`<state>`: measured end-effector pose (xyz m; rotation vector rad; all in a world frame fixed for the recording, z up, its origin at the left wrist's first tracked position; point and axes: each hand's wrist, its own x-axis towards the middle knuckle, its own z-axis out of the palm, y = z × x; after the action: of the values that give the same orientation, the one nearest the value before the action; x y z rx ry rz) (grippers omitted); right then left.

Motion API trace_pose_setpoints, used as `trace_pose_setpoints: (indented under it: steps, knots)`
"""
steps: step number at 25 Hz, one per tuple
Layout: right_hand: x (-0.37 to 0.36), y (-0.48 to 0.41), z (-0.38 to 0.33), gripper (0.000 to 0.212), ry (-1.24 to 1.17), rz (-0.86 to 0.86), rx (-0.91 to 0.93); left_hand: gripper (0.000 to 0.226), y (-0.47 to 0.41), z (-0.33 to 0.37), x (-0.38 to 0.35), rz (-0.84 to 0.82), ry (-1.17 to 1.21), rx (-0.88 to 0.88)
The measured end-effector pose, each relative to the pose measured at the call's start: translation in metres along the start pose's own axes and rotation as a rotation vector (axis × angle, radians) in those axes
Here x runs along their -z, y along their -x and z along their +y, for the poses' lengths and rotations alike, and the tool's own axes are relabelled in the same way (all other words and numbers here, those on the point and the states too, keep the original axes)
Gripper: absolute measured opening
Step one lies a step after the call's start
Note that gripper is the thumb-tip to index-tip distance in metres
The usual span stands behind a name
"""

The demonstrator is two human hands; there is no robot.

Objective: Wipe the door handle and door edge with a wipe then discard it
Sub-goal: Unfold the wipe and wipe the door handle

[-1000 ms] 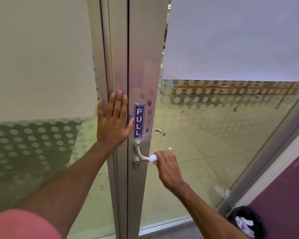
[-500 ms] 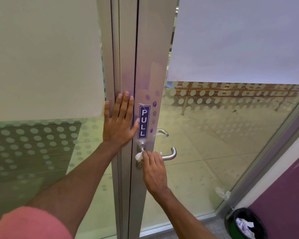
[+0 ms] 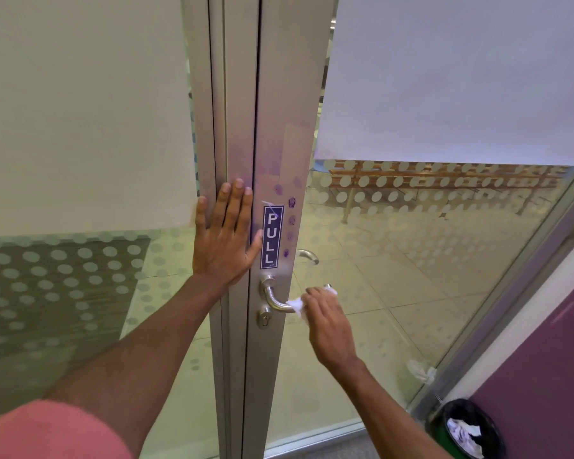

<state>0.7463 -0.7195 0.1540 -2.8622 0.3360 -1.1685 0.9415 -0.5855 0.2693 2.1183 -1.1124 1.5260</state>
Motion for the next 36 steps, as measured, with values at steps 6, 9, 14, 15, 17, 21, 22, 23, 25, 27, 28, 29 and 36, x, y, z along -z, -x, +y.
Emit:
trace_pose_setpoints:
  steps: [6, 9, 14, 15, 17, 21, 22, 23, 25, 27, 28, 29, 36]
  knots:
    - [0.008, -0.009, -0.002, 0.039, -0.435, 0.026, -0.563, 0.079, -0.001, 0.002, 0.000, 0.017, 0.005, 0.002]
    - [0.007, -0.002, -0.014, 0.041, -0.699, 0.155, -0.815, 0.078, -0.001, 0.001, -0.002, 0.032, -0.014, -0.003]
    - [0.009, -0.025, -0.011, 0.024, -1.384, 0.385, -1.234, 0.078, -0.001, 0.001, -0.003, 0.045, -0.028, -0.006]
    - [0.011, -0.030, -0.012, 0.023, -1.555, 0.459, -1.324, 0.079, -0.001, 0.001, -0.004, 0.043, -0.028, -0.006]
    - [0.013, -0.028, -0.015, 0.023, -1.825, 0.548, -1.409, 0.080, 0.000, 0.000, -0.005, 0.043, -0.025, -0.007]
    - [0.021, -0.009, -0.020, 0.033, -1.990, 0.445, -1.396, 0.080, 0.001, 0.000, -0.005, 0.048, -0.015, -0.009]
    - [0.024, -0.011, -0.020, 0.034, -2.019, 0.434, -1.416, 0.080, 0.001, 0.000, -0.005, 0.045, -0.017, -0.011]
    - [0.027, -0.015, -0.020, 0.035, -2.082, 0.456, -1.436, 0.080, 0.001, 0.000, -0.005, 0.042, -0.018, -0.012]
    - [0.030, -0.025, -0.022, 0.037, -2.206, 0.556, -1.455, 0.080, 0.000, 0.001, -0.005, 0.045, -0.013, -0.010]
    - [0.029, -0.029, -0.028, 0.036, -2.224, 0.611, -1.467, 0.080, 0.000, 0.001, -0.005, 0.050, -0.015, -0.008]
    - [0.028, -0.029, -0.033, 0.036, -2.225, 0.625, -1.466, 0.081, 0.000, 0.000, -0.005, 0.051, -0.016, -0.008]
    - [0.026, -0.027, -0.038, 0.035, -2.241, 0.630, -1.463, 0.081, 0.000, 0.000, -0.005, 0.053, -0.014, -0.008]
    - [0.011, -0.020, -0.079, 0.034, -2.323, 0.407, -1.453, 0.082, -0.001, 0.000, -0.002, 0.059, 0.005, -0.006]
